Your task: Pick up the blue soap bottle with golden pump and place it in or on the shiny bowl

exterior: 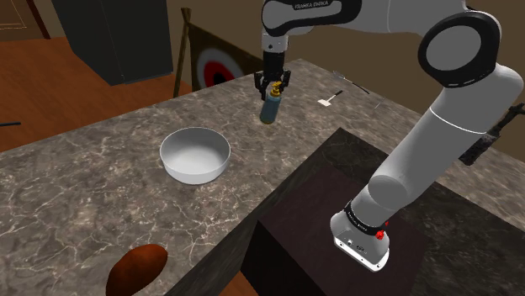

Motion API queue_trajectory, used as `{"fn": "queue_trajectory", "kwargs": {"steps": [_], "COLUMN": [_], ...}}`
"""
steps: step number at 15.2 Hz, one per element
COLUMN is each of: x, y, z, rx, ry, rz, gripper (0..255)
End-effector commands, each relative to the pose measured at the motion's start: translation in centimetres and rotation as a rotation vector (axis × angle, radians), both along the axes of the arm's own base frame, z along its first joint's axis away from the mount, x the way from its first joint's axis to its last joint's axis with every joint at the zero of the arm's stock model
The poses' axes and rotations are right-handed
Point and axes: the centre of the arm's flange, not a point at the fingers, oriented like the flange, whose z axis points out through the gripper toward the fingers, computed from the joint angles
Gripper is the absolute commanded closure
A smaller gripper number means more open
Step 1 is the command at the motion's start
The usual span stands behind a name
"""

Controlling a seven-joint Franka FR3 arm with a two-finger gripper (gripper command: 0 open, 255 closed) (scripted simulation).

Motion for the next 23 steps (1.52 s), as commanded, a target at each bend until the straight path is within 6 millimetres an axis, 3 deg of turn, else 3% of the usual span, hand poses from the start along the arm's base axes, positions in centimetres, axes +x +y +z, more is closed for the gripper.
{"fn": "queue_trajectory", "kwargs": {"steps": [1, 23], "x": [0.0, 0.0], "y": [0.0, 0.0], "z": [1.0, 12.6], "rx": [0.0, 0.0], "ry": [0.0, 0.0], "rz": [0.0, 0.0], "gripper": [255, 255]}}
